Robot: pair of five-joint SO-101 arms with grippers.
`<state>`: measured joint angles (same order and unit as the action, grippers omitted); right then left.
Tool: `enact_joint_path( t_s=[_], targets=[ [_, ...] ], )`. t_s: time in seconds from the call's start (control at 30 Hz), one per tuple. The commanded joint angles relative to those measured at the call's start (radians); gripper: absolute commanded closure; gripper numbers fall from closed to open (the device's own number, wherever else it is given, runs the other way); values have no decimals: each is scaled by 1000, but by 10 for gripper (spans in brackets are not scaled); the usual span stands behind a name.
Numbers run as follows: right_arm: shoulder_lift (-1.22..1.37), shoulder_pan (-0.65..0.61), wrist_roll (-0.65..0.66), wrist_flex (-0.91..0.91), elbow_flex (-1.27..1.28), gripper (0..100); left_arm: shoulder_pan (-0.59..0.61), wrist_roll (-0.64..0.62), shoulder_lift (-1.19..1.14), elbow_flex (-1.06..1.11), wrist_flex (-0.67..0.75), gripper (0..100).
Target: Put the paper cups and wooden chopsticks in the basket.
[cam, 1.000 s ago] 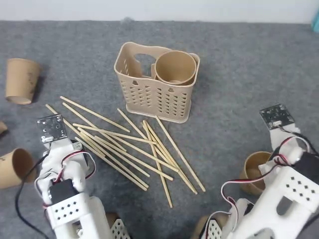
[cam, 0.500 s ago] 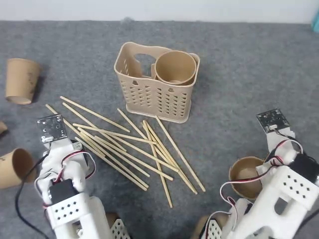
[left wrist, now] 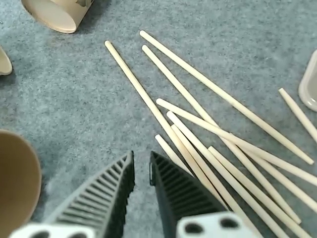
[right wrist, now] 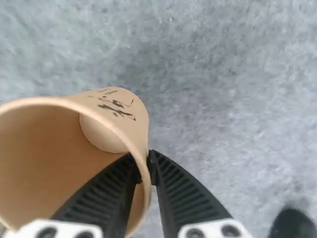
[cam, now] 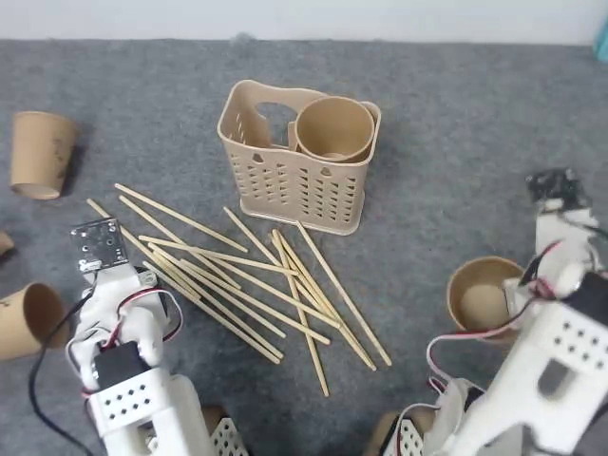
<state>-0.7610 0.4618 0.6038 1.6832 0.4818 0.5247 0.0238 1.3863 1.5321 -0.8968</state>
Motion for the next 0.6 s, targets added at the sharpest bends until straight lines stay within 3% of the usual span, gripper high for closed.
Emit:
enact_joint_path(
  t_s=[0.0, 0.2, 0.4, 0.57],
  targets=[
    [148, -105, -161, 108, -222, 991, 3, 8, 14, -4, 23, 953],
    [326, -240, -342, 113, -463, 991, 5, 9, 14, -4, 23, 953],
    [390, -381, -479, 84, -652, 991, 2, 87, 14, -2, 23, 953],
    [410, -484, -528, 35, -882, 991, 2, 89, 14, -2, 25, 953]
  ],
)
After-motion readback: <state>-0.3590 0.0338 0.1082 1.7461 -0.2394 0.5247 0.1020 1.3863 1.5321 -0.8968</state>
